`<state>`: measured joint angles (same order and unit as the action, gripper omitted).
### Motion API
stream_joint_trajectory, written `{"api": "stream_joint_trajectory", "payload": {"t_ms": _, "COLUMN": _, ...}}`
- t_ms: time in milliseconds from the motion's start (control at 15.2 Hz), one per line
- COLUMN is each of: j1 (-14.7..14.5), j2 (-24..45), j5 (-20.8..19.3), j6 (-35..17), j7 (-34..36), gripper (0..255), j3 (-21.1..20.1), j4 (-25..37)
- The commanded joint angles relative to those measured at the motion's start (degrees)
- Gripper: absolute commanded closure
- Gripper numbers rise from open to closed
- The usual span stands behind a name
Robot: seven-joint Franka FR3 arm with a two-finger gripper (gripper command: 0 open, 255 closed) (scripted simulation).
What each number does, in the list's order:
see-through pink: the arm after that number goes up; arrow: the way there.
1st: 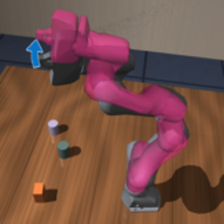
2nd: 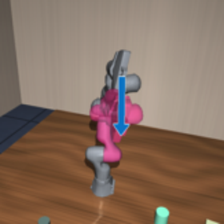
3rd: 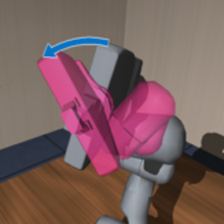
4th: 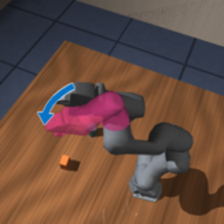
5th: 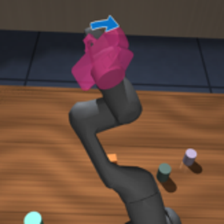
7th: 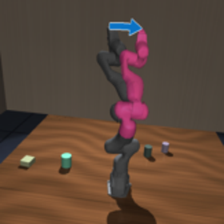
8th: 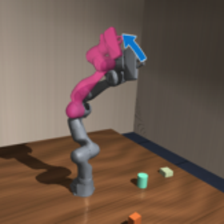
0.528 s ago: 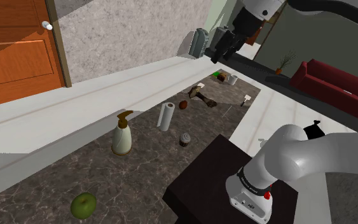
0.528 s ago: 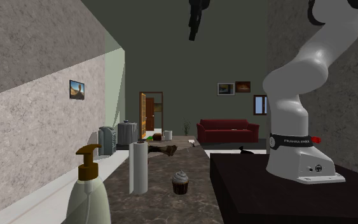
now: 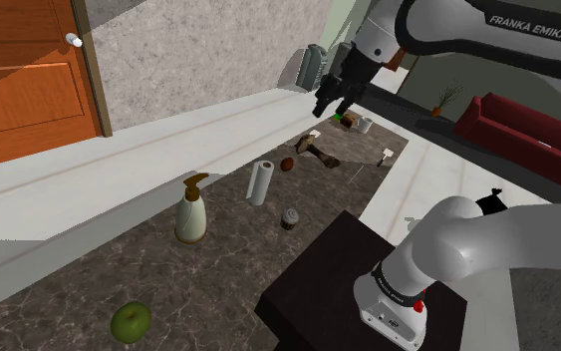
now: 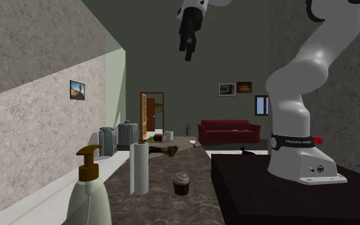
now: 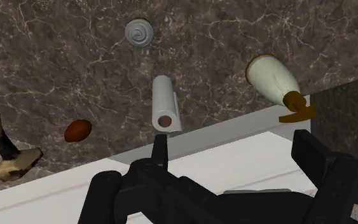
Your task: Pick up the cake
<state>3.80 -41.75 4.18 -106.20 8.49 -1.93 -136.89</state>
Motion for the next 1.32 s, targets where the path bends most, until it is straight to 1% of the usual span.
{"api": "stream_joint_trajectory", "payload": {"t_ms": 0, "j1": 1.1, "j2": 1.8, "j5": 0.4, "j6": -3.5, "j7": 2.4, "gripper": 0, "j3": -0.3, "j4": -2.3}}
{"api": "stream_joint_trajectory", "payload": {"t_ms": 594, "j1": 5.8, "j2": 12.1, "j5": 2.1, "j6": -18.4, "j7": 11.8, "gripper": 0, "j3": -0.4, "j4": -10.2}}
{"api": "stream_joint_trajectory", "payload": {"t_ms": 1254, "j1": 9.6, "j2": 28.8, "j5": 5.6, "j6": -35.9, "j7": 20.9, "gripper": 0, "j3": 0.3, "j4": -14.8}}
